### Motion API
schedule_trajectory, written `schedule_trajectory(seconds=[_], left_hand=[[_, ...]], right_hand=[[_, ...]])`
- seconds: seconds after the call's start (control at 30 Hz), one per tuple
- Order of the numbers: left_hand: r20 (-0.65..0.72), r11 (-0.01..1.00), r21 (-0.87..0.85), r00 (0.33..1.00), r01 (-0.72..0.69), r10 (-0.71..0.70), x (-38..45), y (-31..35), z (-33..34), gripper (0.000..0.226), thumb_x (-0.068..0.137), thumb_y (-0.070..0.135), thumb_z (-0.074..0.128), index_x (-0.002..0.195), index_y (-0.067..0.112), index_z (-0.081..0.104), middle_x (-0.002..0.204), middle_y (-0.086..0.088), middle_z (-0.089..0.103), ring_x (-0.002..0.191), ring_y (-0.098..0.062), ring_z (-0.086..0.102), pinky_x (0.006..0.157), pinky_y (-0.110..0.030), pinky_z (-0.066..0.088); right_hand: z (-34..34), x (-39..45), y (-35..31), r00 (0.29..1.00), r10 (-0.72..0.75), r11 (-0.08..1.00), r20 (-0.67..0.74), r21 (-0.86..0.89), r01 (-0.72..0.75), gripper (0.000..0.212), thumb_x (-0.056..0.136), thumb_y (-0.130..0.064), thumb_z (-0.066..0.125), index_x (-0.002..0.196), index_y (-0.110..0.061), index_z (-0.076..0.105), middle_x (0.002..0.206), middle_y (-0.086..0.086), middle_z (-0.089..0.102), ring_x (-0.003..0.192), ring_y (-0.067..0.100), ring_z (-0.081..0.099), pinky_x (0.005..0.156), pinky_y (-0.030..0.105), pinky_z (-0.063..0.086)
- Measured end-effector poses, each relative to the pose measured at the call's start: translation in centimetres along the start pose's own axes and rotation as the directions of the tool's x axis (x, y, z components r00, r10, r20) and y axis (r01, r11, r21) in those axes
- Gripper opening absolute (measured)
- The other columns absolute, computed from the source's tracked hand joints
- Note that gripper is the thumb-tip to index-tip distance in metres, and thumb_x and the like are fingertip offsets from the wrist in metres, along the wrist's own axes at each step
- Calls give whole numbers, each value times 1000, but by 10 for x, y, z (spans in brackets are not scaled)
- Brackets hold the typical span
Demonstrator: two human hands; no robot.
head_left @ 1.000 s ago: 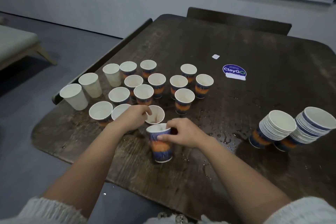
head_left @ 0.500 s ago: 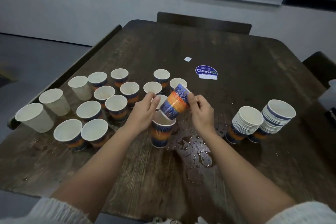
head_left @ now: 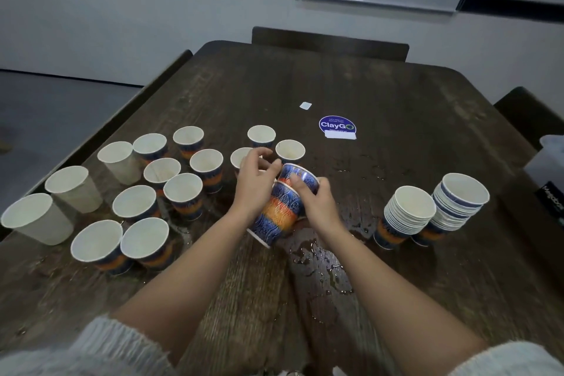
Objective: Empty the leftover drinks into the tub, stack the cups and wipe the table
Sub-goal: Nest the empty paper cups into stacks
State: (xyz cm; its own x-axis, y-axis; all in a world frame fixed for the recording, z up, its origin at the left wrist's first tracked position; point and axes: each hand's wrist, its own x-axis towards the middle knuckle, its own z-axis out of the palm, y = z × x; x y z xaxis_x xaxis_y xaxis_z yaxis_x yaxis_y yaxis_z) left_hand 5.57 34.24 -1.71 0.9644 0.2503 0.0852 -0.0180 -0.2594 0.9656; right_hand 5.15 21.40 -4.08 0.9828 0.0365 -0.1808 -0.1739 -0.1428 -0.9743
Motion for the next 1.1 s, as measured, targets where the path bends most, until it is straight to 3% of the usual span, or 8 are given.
schedule_trajectory(seconds=[0.17, 0.33, 0.43, 0.57, 0.67, 0.8, 0.97, 1.1], left_hand=[[359, 985, -95, 927, 147, -104, 1, -9, -5, 70, 86, 57, 55, 143, 24, 32, 134, -2, 51, 116, -19, 57, 95, -35, 51], [222, 996, -47, 973, 70, -57, 9, -11, -17, 70, 82, 52, 55, 142, 26, 31, 121, 4, 53, 107, -15, 59, 91, -32, 51], [179, 996, -38, 981, 78, -70, 15, -16, -28, 45, 86, 48, 55, 123, 26, 43, 111, 2, 58, 102, -16, 62, 88, -36, 54], [49, 971, -123, 978, 206, -201, 23, -26, -48, 38, 90, 48, 57, 112, 19, 48, 107, -7, 62, 95, -21, 65, 76, -34, 56], [-10, 963, -151, 974, 221, -225, 23, -34, -58, 31, 92, 45, 56, 106, 18, 49, 101, -9, 63, 88, -21, 65, 67, -30, 53], [-25, 958, -142, 966, 251, -257, 21, -45, -62, 22, 95, 37, 55, 106, 19, 47, 105, -11, 61, 88, -22, 63, 66, -30, 49], [37, 958, -22, 958, 286, -285, 18, -57, -61, 34, 91, 42, 60, 112, 19, 46, 110, -10, 60, 94, -22, 62, 76, -33, 52], [203, 944, 80, 922, 321, -330, 15, -65, -61, 85, 65, 63, 74, 132, 26, 37, 121, -3, 55, 105, -19, 61, 90, -36, 53]], right_hand=[[5, 11, -13, 987, -152, 981, 48, -111, 156, 46, 88, -62, 42, 114, -24, 45, 112, -2, 60, 107, 20, 61, 93, 47, 52], [17, 18, -14, 973, -172, 976, 152, -106, 189, 66, 89, -65, 27, 140, -28, 47, 136, -2, 55, 126, 15, 52, 107, 37, 42], [17, 25, -17, 956, -149, 973, 251, -138, 188, 57, 99, -53, 24, 137, -23, 53, 128, -5, 58, 119, 8, 52, 96, 19, 41], [20, 39, -9, 980, -129, 970, 150, -188, 156, 49, 102, -46, 33, 134, -16, 56, 136, 1, 55, 123, 16, 51, 104, 31, 38], [19, 49, 6, 935, -222, 787, 277, -515, 339, 38, 99, -18, 52, 137, -10, 54, 139, 6, 52, 127, 21, 48, 107, 30, 36], [25, 49, 27, 849, -84, 438, 521, -746, 501, 38, 96, -19, 57, 133, -13, 57, 135, 7, 53, 120, 28, 46, 103, 35, 38], [18, 47, 26, 914, -235, 474, 332, -782, 406, 28, 102, -24, 46, 115, -7, 65, 115, 11, 62, 107, 27, 47, 87, 35, 37], [11, 53, 13, 869, -492, 636, 47, -663, 395, 28, 101, -19, 47, 89, -1, 65, 92, 16, 64, 84, 32, 49, 68, 32, 26]])
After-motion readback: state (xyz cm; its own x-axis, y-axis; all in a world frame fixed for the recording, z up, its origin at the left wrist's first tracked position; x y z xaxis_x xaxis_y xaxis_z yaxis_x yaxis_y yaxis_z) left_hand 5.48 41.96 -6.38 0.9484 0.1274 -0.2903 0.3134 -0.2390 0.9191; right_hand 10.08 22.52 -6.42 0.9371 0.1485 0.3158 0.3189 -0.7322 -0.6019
